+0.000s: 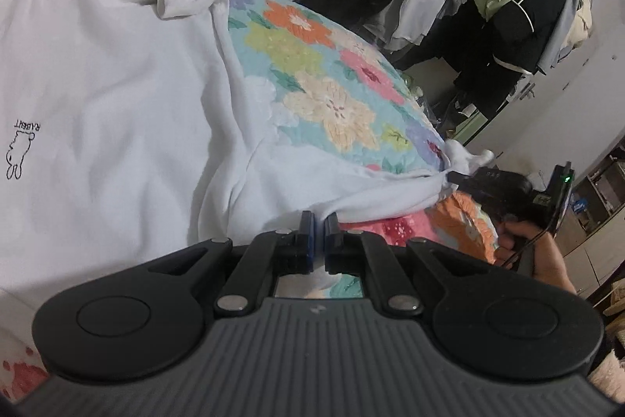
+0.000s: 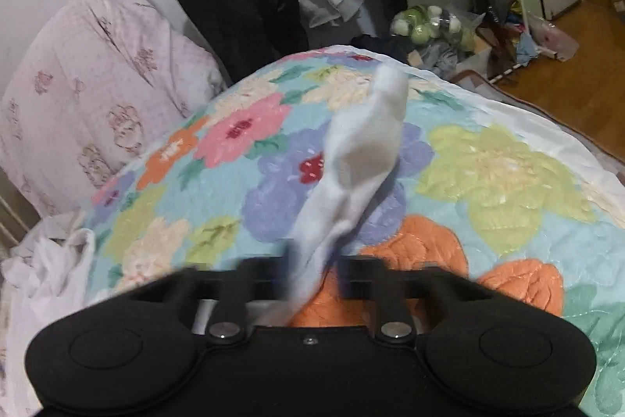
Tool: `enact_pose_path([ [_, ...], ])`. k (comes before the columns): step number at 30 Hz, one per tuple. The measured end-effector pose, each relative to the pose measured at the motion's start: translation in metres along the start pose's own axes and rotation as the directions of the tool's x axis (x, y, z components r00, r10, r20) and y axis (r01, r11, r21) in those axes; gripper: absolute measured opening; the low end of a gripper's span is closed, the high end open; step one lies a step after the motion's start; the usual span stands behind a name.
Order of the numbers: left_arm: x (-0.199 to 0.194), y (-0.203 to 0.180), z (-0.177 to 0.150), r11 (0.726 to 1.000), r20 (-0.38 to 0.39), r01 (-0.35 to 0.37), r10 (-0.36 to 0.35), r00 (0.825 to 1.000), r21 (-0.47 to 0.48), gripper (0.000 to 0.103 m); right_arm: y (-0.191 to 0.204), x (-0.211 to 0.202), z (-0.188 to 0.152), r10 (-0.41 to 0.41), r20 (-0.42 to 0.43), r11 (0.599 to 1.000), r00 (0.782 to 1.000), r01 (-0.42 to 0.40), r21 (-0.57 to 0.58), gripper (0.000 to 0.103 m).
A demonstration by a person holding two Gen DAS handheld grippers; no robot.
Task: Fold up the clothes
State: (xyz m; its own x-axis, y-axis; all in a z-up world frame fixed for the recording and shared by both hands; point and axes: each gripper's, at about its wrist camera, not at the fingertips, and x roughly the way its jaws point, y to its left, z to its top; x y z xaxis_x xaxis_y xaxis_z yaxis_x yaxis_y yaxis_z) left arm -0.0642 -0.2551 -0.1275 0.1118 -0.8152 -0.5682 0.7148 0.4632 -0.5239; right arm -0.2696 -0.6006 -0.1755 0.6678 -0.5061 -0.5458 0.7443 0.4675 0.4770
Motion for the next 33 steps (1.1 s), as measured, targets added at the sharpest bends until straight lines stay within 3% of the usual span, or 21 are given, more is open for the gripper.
enact_pose_path([
  [6,0.011,-0.017,-0.011,0.995,-0.035,0.089,-0.087,0.996,0.034,0.004,0.002,-0.058,0.003,-0.131,0.18,0.974,0.975,0.16,-0.158,0.008],
  [8,0.018,-0.027,-0.014,0.992,-0.068,0.096,-0.091,0.994,0.076,0.004,-0.014,-0.058,0.008,-0.158,0.138,0.976,0.978,0.176,-0.128,0.015],
  [10,0.027,-0.03,-0.021,0.993,-0.102,0.055,-0.045,0.994,0.103,0.004,-0.038,-0.047,0.008,-0.234,0.03,0.972,0.972,0.235,-0.02,0.022],
  [11,0.031,-0.031,-0.024,0.993,-0.117,0.033,-0.019,0.993,0.115,0.004,-0.048,-0.047,0.005,-0.246,0.006,0.969,0.969,0.246,0.036,0.031],
  [12,0.033,-0.032,-0.027,0.991,-0.121,0.017,0.0,0.993,0.135,0.004,-0.056,-0.049,0.001,-0.24,0.003,0.967,0.971,0.239,0.092,0.032],
  [18,0.022,-0.032,-0.03,0.968,-0.081,-0.041,0.063,0.995,0.249,0.01,-0.079,-0.057,-0.001,-0.098,0.0,0.944,0.995,0.093,0.317,0.053],
  [21,0.019,-0.028,-0.026,0.964,-0.06,-0.059,0.077,0.995,0.259,0.027,-0.08,-0.046,-0.008,0.061,-0.013,0.896,0.998,-0.049,0.441,0.056],
  [23,0.021,-0.026,-0.027,0.962,-0.064,-0.056,0.076,0.995,0.266,0.039,-0.073,-0.031,-0.016,0.152,-0.05,0.874,0.987,-0.111,0.473,0.067],
  [25,0.031,-0.027,-0.03,0.958,-0.089,-0.047,0.075,0.993,0.283,0.058,-0.061,-0.017,-0.024,0.174,-0.076,0.882,0.982,-0.121,0.456,0.069],
  [26,0.036,-0.029,-0.031,0.955,-0.104,-0.041,0.075,0.992,0.293,0.06,-0.052,-0.012,-0.026,0.15,-0.073,0.905,0.986,-0.107,0.411,0.069],
  [27,0.043,-0.031,-0.033,0.95,-0.117,-0.04,0.08,0.99,0.311,0.06,-0.042,-0.009,-0.026,0.124,-0.063,0.93,0.99,-0.094,0.355,0.069],
  [29,0.052,-0.037,-0.032,0.934,-0.134,-0.071,0.125,0.983,0.351,0.049,-0.021,-0.009,-0.021,0.05,-0.024,0.974,0.998,-0.043,0.222,0.012],
  [30,0.056,-0.04,-0.031,0.925,-0.141,-0.09,0.152,0.978,0.37,0.013,-0.013,-0.015,-0.017,0.027,0.01,0.986,1.0,-0.029,0.166,0.012],
  [31,0.061,-0.043,-0.03,0.915,-0.148,-0.109,0.178,0.973,0.388,0.005,-0.008,-0.025,-0.013,0.027,0.063,0.991,0.998,-0.034,0.126,0.011],
  [33,0.052,-0.038,-0.021,0.948,-0.16,-0.068,0.122,0.98,0.311,0.005,0.004,-0.044,-0.008,0.019,0.165,1.0,0.986,-0.022,0.018,0.01],
])
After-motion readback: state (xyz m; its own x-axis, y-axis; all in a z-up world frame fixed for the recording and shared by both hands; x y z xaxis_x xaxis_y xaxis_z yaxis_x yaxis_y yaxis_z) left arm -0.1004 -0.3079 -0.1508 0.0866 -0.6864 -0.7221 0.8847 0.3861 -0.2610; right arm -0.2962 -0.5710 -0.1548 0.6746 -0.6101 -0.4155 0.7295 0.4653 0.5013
